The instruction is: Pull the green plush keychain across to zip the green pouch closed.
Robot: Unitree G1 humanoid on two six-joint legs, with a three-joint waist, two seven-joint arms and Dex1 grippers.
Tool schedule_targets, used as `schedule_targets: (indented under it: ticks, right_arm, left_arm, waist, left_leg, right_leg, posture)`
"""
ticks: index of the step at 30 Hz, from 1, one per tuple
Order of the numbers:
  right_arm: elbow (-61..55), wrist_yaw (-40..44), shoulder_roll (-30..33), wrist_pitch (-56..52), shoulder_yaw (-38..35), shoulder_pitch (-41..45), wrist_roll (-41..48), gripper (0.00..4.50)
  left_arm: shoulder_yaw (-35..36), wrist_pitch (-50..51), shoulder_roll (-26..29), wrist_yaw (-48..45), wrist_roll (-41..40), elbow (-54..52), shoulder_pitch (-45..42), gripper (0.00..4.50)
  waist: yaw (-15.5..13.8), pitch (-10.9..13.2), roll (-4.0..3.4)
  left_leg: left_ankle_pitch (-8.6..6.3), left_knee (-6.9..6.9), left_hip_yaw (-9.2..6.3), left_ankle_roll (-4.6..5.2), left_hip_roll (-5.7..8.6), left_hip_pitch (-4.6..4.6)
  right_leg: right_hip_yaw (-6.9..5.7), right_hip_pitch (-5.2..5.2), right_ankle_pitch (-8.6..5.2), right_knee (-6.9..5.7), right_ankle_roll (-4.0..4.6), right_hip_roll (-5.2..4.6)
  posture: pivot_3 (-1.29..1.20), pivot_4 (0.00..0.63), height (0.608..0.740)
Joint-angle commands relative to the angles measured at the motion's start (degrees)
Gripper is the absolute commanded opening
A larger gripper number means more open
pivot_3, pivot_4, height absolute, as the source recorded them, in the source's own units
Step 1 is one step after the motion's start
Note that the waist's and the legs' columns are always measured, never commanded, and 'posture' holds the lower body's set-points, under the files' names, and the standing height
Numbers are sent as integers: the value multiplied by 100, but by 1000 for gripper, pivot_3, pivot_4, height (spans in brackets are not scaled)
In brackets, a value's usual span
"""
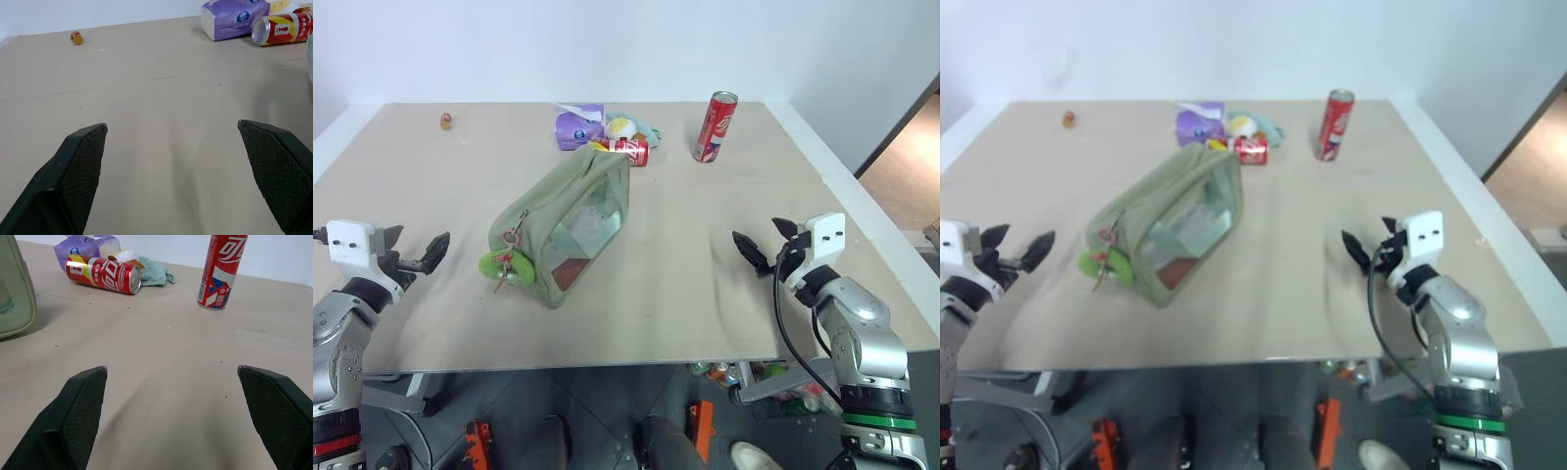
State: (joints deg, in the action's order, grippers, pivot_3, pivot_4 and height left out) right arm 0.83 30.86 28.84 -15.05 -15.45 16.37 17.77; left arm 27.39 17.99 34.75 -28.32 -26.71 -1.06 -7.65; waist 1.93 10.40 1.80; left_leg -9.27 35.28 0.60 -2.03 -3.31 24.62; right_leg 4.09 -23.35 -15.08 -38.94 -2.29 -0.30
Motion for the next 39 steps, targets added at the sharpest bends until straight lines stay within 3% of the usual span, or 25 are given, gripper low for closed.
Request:
schedule_targets:
  ticks: [1, 10, 15, 25, 28, 31, 39]
  right_arm:
    - [-305, -53, 65, 18, -36, 90, 43, 4425]
    - [-415, -77, 84, -51, 5, 82, 43, 4425]
    - [-441, 300, 125, 40, 54, 120, 232, 4425]
    - [-994, 1906, 803, -918, 392, 716, 1384, 4425]
    - [-1097, 2163, 927, -1165, 489, 1029, 1614, 4425]
    - [-1229, 2305, 938, -1346, 617, 1270, 1786, 4425]
    - [-1513, 2146, 736, -1301, 857, 1426, 1736, 4425]
  left_arm:
    - [76, -85, 102, -9, 17, -22, -130, 4434]
    - [106, -122, 53, -153, -82, -28, -178, 4434]
    - [274, 2, 37, -87, -314, -95, -263, 4434]
    - [335, 1412, 1178, -1257, -1959, -672, -1211, 4434]
    - [-74, 2103, 1548, -1564, -2396, -773, -1832, 4434]
    - [-894, 2402, 1653, -1790, -2165, -779, -2369, 4434]
    - [-2093, 3247, 1155, -1247, -1653, -654, -3312, 4434]
  waist:
    - [0, 0, 0]
    - [0, 0, 0]
    - [0, 0, 0]
    - [32, 3, 3]
    - [41, 4, 5]
    - [39, 4, 4]
    - [69, 6, 5]
  left_leg:
    - [0, 0, 0, 0, 0, 0]
    - [0, 0, 2, 0, -1, 0]
    - [0, 0, 3, 0, -1, 0]
    - [0, 0, 2, 0, -3, 0]
    - [0, 0, -1, 0, -3, 1]
    - [-1, 0, -2, 0, 1, 2]
    - [-3, 0, -8, 1, -1, 8]
  right_leg:
    - [0, 0, 0, 0, 0, 0]
    - [2, -1, 0, 0, 0, 1]
    - [2, -1, 0, 0, 0, 1]
    - [0, -1, 1, 1, 0, 3]
    - [-4, -1, -1, 0, 0, 4]
    - [-3, 0, -2, 2, -3, 3]
    - [-3, -5, -3, 2, -2, 12]
  posture:
    - [0, 150, 740]
    - [0, 150, 740]
    - [0, 150, 740]
    - [0, 150, 740]
    - [0, 150, 740]
    - [0, 150, 740]
    - [0, 150, 740]
